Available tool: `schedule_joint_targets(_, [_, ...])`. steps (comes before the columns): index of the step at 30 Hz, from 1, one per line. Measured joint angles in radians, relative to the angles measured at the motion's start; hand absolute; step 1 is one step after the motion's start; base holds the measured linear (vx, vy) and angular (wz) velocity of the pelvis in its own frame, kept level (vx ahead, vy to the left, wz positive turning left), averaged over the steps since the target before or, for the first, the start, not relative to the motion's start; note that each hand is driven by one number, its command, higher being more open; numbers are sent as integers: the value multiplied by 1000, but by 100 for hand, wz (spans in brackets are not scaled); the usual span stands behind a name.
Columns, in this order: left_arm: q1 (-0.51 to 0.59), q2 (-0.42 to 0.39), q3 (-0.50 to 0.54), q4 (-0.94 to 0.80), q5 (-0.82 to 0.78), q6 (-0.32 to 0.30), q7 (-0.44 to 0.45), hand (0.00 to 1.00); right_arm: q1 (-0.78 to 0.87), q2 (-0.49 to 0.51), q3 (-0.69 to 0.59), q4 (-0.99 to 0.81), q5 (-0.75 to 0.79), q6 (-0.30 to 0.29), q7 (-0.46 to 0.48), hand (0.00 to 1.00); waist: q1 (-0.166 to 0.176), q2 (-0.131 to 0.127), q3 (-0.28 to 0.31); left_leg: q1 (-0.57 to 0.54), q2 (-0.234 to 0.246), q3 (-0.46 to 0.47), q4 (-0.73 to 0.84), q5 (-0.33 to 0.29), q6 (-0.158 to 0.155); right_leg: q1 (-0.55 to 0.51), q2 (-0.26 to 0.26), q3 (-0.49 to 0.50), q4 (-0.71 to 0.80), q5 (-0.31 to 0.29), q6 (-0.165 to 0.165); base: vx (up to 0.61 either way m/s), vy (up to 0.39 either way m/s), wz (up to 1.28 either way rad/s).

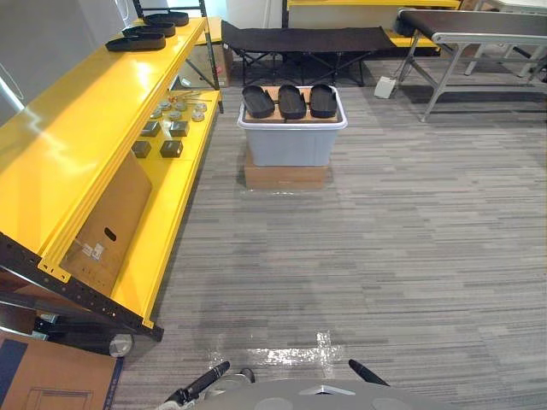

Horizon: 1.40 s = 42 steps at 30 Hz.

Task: Walk over and take three plastic housings, then place them on the shelf

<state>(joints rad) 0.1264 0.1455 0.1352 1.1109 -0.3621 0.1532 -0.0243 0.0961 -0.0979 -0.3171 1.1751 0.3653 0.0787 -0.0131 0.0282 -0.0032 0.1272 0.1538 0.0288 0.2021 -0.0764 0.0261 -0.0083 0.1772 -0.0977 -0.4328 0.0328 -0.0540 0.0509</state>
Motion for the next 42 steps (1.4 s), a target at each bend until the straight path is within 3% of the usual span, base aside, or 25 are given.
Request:
schedule_joint_targets(3, [-12,2,-4,-1,0,-37,-14,100,-39,19,14,-8,0,-76,1,100,-4,-9,7,10,-12,15,-11,0,-2,7,-8,5,-19,11,18,47,60,-9])
schedule_joint_targets(14, [-56,-5,-119,-116,-39,-115,-52,100,-141,22,158,-140,-46,-224,1,100,-5,-21,22,13,-38,39,-13,-2,0,7,-32,22,-37,30,43,-3,57,-4])
schedule_joint_targets(21, [-54,-14,-133,-161,-68,-134,-52,100,-143,23,191,-153,-43,-228,-37,100,-7,-26,41,12,-42,45,-13,-5,5,10,-33,26,-56,44,39,-2,9,-1])
schedule_joint_targets(28, [-48,-14,-140,-221,-71,-160,-38,100,-139,25,210,-154,47,-235,1,100,-9,-23,46,12,-45,51,-13,-8,3,16,-32,28,-72,52,40,0,0,0])
schedule_joint_targets(37, [-33,-32,-161,-230,-72,-160,-5,100,-137,25,247,-173,122,-290,4,100,-8,-18,48,27,-44,90,-13,-17,1,11,-31,70,-74,59,39,-20,19,-13])
schedule_joint_targets(42, [-14,-36,-161,-255,-68,-161,4,100,-99,25,261,-207,112,-287,95,100,-11,-18,49,26,-44,102,-13,-22,8,-4,-29,86,-76,61,39,-21,18,-9])
